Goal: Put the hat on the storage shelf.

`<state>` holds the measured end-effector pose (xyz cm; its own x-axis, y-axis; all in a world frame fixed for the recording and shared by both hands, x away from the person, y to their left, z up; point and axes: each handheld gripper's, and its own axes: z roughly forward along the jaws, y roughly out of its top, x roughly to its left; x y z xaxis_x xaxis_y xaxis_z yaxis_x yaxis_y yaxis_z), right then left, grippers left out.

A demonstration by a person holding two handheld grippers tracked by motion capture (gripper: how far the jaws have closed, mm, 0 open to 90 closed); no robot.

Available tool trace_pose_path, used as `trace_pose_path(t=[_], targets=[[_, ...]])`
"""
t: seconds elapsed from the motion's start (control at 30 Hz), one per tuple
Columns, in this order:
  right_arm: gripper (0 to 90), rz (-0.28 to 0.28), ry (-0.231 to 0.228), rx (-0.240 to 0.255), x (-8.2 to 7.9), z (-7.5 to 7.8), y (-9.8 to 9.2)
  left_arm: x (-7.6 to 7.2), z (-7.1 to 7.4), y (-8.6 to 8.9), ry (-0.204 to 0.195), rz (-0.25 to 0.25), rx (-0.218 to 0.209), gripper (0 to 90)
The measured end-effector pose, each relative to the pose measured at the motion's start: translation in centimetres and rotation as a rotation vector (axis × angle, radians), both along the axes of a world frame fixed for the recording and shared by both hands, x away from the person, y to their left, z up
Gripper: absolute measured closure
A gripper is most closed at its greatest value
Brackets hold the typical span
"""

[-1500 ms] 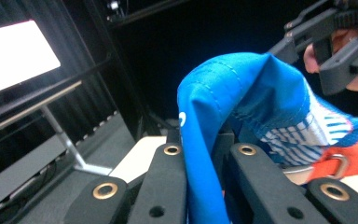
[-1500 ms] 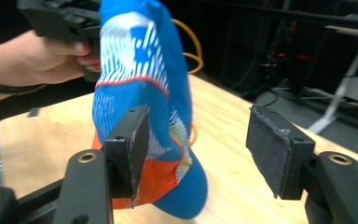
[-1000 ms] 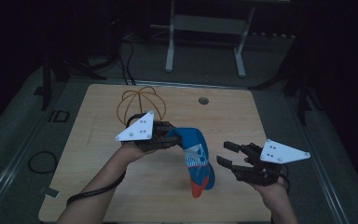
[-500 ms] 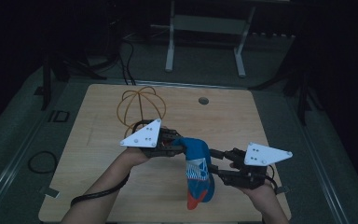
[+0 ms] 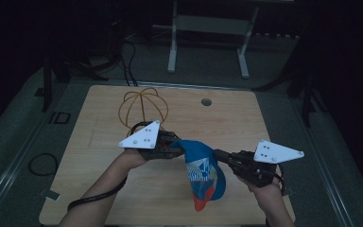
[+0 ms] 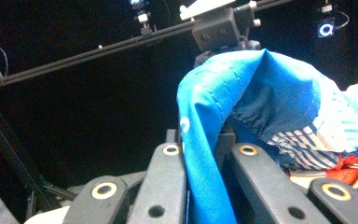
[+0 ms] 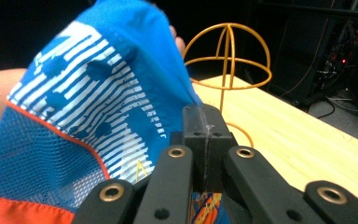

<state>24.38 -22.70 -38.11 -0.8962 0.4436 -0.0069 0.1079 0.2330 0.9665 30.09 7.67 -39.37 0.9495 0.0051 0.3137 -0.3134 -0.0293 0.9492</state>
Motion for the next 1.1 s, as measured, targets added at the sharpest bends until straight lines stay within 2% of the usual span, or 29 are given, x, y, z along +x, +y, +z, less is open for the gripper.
trace_pose_path(t=[0.1,0.13,0.2,0.3,0.37,0.43,0.47,0.5,0.53,0.6,0.63,0.67,0.77,0.8,0.97,1.03,1.1], targets=[[90.0,0.001,-0.001,-0.001,0.1,0.1,0.0,0.0,-0.1,0.1,0.001,0.014,0.014,88.0],[90.0,-0.004,-0.002,-0.002,0.1,0.3,-0.1,0.0,-0.1,0.1,0.0,0.029,0.023,84.7],[90.0,-0.007,-0.003,0.0,0.2,0.4,-0.1,0.0,-0.1,0.2,0.001,0.042,0.035,84.1],[90.0,-0.015,-0.009,-0.001,0.3,0.8,-0.4,-0.3,0.0,0.2,0.019,0.098,0.062,69.8],[90.0,-0.027,-0.015,-0.003,0.3,1.0,-0.6,-0.5,0.1,0.2,0.05,0.15,0.085,60.7],[90.0,-0.041,-0.019,0.001,0.4,1.3,-0.9,-0.6,0.3,0.3,0.048,0.204,0.094,50.2],[90.0,-0.041,-0.019,0.001,0.4,1.3,-0.9,-0.6,0.4,0.4,0.067,0.217,0.096,50.2],[90.0,-0.041,-0.019,0.001,0.4,1.3,-0.9,-0.6,0.4,0.4,0.067,0.217,0.096,49.3],[90.0,-0.056,-0.022,0.006,0.5,1.6,-1.2,-0.7,0.6,0.7,0.113,0.243,0.122,41.0],[90.0,-0.065,-0.023,0.008,0.5,1.7,-1.4,-0.9,0.6,0.9,0.117,0.29,0.15,38.1],[90.0,-0.065,-0.023,0.008,0.5,1.7,-1.4,-0.9,0.6,0.9,0.117,0.29,0.15,37.8],[90.0,-0.066,-0.021,0.01,0.6,1.8,-1.5,-1.0,0.5,1.1,0.115,0.319,0.172,37.8],[90.0,-0.069,-0.027,0.007,0.6,2.0,-1.8,-1.1,0.3,1.7,0.122,0.362,0.17,36.7],[90.0,-0.072,-0.029,0.008,0.6,2.1,-1.8,-1.1,0.3,1.7,0.122,0.362,0.17,35.1],[90.0,-0.091,-0.037,0.007,0.8,2.5,-2.1,-1.7,-0.1,3.2,0.122,0.462,0.198,30.3],[90.0,-0.093,-0.037,0.019,0.9,2.7,-2.2,-1.9,-0.3,3.9,0.139,0.488,0.215,29.5],[90.0,-0.098,-0.043,0.022,1.0,2.9,-2.2,-2.3,-0.6,4.6,0.16,0.506,0.203,27.2]])
